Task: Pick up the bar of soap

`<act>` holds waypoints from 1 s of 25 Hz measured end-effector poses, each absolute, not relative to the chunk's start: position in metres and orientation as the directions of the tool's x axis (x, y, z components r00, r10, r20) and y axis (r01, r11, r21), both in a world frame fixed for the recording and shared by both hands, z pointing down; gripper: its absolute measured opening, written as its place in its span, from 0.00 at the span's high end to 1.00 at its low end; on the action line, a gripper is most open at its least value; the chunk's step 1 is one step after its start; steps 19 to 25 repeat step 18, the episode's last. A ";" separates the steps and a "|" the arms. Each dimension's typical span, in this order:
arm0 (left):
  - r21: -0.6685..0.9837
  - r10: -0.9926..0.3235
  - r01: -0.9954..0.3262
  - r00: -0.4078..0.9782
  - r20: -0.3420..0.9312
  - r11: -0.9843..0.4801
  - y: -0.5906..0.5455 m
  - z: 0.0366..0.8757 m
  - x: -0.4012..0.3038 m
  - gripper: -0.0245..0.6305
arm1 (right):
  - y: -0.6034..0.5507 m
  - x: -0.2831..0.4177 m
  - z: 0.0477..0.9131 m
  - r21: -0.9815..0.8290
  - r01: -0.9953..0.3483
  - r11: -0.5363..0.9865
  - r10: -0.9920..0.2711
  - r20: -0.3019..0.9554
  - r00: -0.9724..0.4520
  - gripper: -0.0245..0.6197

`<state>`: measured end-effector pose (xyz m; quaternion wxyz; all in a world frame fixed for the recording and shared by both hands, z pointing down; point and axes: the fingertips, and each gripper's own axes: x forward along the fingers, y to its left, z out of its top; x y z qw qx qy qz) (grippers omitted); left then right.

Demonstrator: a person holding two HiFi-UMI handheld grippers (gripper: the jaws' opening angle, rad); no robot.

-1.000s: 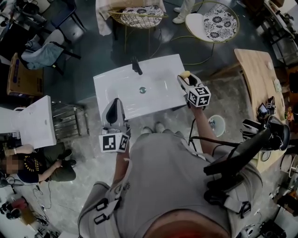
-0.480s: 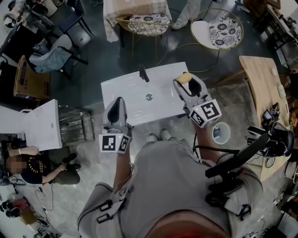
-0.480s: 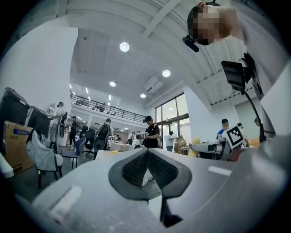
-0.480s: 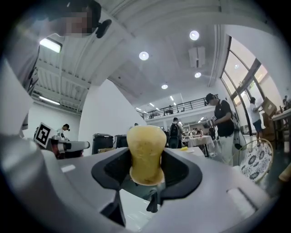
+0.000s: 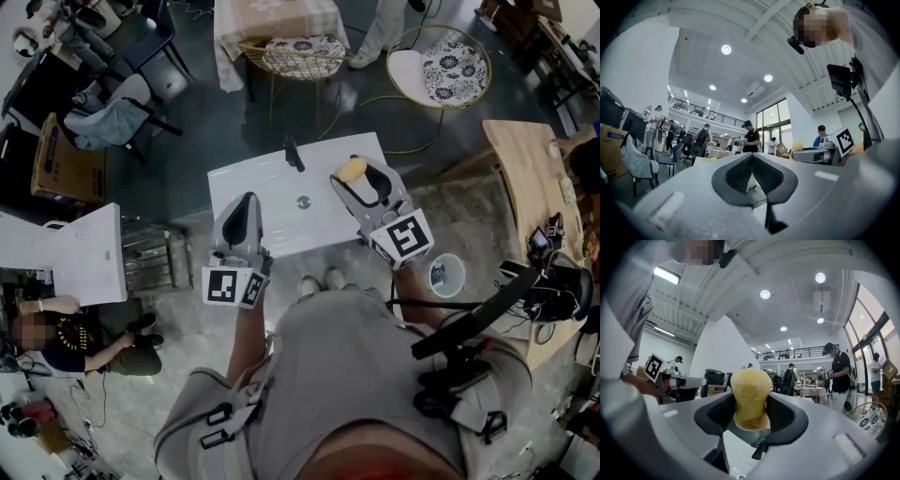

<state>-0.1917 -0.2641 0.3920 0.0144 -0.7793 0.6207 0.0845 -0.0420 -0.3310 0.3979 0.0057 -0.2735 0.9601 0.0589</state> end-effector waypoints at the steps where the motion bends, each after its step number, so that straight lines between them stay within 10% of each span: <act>1: 0.088 -0.965 -0.969 0.215 -0.148 -0.230 -0.263 0.393 -0.191 0.97 | -0.330 -0.044 0.400 0.107 -0.522 0.846 -0.521 -0.039 -0.852 0.64; 25: 0.111 -0.962 -0.968 0.204 -0.182 -0.227 -0.260 0.383 -0.199 0.97 | -0.323 -0.065 0.383 0.143 -0.476 0.868 -0.476 -0.042 -0.879 0.64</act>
